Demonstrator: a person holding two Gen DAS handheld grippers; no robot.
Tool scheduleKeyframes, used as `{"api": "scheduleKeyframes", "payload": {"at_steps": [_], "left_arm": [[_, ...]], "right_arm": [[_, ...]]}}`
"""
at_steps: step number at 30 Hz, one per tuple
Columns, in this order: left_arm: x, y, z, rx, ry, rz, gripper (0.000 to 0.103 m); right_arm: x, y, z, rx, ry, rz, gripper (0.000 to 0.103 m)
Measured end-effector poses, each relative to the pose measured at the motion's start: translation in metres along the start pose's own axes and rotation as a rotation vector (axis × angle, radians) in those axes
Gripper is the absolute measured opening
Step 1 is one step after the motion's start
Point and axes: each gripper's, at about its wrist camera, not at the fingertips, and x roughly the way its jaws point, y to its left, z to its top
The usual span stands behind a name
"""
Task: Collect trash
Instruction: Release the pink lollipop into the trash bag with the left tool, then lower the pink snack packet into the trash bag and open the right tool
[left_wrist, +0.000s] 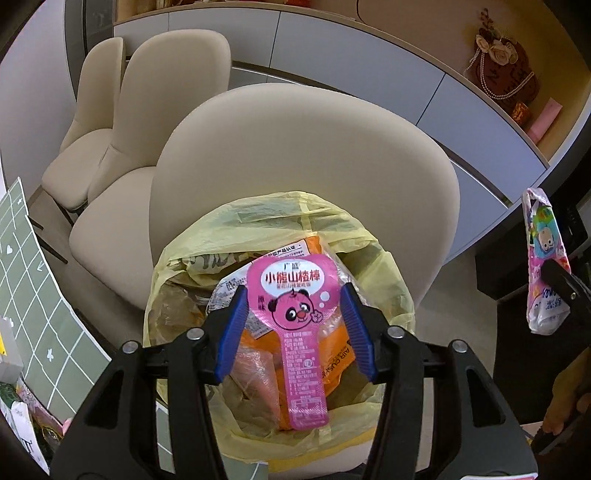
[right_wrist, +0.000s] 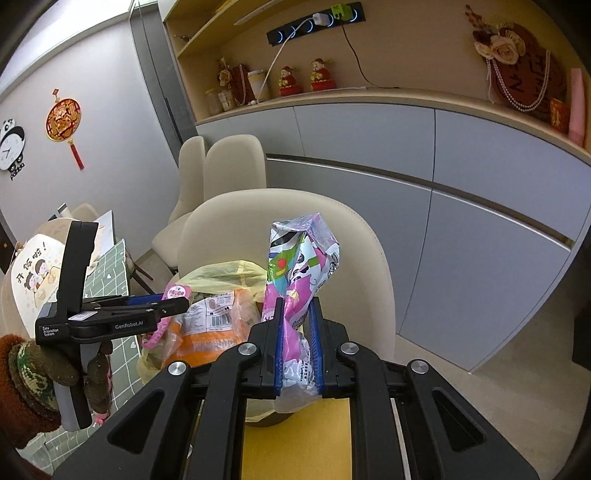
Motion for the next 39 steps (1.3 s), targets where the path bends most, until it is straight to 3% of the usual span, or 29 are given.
{"api": "scheduleKeyframes", "payload": {"at_steps": [2,12,27,33,39], "left_arm": [[-0.001,0.004,0.001,-0.018,-0.003,-0.02,0.063],[-0.055,0.037,-0.015,-0.134,-0.084,-0.006,0.063],[-0.153,0.107,-0.104,-0.336,-0.155,0.148,0.063],[-0.179,0.124,-0.133,-0.394,-0.168,0.205,0.063],[-0.203,0.139,-0.16,-0.457,-0.174,0.244,0.063]], "right_arm": [[0.001,0.002,0.001,-0.004,0.003,0.004,0.013],[0.018,0.02,0.003,-0.047,0.04,0.068,0.013],[0.133,0.122,-0.004,-0.146,0.283,0.329,0.013],[0.159,0.15,-0.018,-0.25,0.32,0.3,0.013],[0.181,0.143,-0.029,-0.258,0.391,0.225,0.013]]}}
